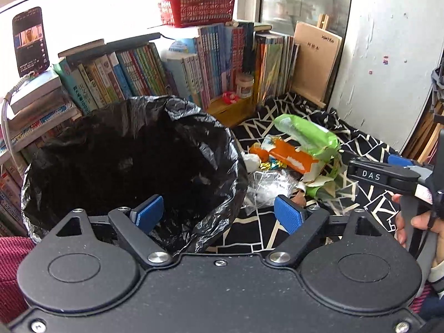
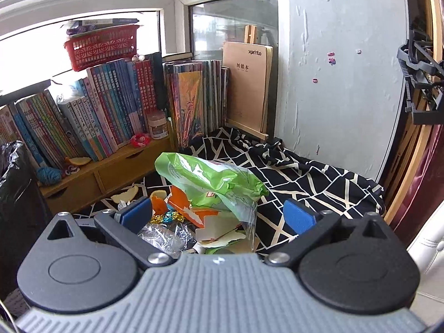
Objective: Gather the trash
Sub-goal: 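Move the right gripper toward the green-and-white snack bag while left holds bag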
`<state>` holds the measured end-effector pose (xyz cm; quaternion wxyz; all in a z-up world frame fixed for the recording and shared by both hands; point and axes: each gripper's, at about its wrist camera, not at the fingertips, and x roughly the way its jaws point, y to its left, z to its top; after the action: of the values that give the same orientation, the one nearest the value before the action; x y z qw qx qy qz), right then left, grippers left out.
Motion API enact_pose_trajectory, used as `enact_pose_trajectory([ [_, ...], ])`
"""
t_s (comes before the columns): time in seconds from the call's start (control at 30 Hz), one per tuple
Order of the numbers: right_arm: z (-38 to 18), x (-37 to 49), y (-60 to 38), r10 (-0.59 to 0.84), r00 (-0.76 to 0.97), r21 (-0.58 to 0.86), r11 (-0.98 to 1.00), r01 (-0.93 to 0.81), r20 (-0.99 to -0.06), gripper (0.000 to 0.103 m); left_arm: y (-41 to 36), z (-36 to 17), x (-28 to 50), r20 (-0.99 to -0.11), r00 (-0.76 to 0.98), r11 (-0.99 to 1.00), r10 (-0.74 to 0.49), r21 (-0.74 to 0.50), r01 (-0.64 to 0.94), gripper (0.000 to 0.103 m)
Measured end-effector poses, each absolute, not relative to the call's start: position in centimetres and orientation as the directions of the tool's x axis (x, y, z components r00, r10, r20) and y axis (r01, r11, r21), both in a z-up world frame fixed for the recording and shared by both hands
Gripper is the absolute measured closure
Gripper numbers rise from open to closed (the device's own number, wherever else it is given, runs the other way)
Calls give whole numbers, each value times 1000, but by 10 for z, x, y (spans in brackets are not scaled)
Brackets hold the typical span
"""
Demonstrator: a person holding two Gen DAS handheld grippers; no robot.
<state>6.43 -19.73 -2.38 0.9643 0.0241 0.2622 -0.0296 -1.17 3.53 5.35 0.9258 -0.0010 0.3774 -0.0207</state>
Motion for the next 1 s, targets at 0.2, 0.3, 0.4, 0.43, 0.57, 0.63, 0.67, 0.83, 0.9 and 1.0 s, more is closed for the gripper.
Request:
enact_pose_trajectory([
  [0.2, -33, 67, -189, 3, 833, 21, 1000, 10, -554, 0, 36, 34, -2, -727, 686, 999, -2, 33, 38, 23],
  [0.3, -37, 68, -188, 5, 816, 21, 1000, 9, -578, 0, 37, 31, 2, -742, 671, 999, -10, 19, 36, 26],
  [0.4, -32, 74, -193, 11, 813, 38, 999, 14, -582, 0, 37, 32, 4, -737, 676, 999, -1, 29, 34, 26],
  [0.43, -28, 76, -195, 18, 818, 44, 999, 9, -575, 0, 38, 33, 5, -736, 677, 999, -1, 29, 32, 26],
  [0.57, -12, 83, -196, 27, 842, 39, 999, -7, -539, 0, 41, 41, 11, -728, 685, 1000, -6, 17, 27, 26],
  [0.63, -4, 88, -195, 34, 846, 39, 999, -16, -532, 0, 41, 45, 13, -722, 692, 999, -5, 20, 28, 26],
  [0.67, -1, 91, -194, 40, 847, 40, 999, -22, -530, 0, 42, 47, 15, -718, 696, 999, -2, 25, 28, 26],
  [0.83, 21, 105, -189, 68, 862, 42, 998, -55, -503, 0, 48, 59, 27, -711, 704, 1000, 6, 16, 8, 26],
  [0.9, 30, 112, -188, 87, 867, 54, 996, -69, -491, 0, 50, 63, 31, -701, 712, 999, 24, 34, 0, 26],
  [1.0, 43, 122, -184, 106, 875, 60, 994, -88, -472, 0, 54, 70, 37, -695, 718, 999, 41, 45, -13, 26],
])
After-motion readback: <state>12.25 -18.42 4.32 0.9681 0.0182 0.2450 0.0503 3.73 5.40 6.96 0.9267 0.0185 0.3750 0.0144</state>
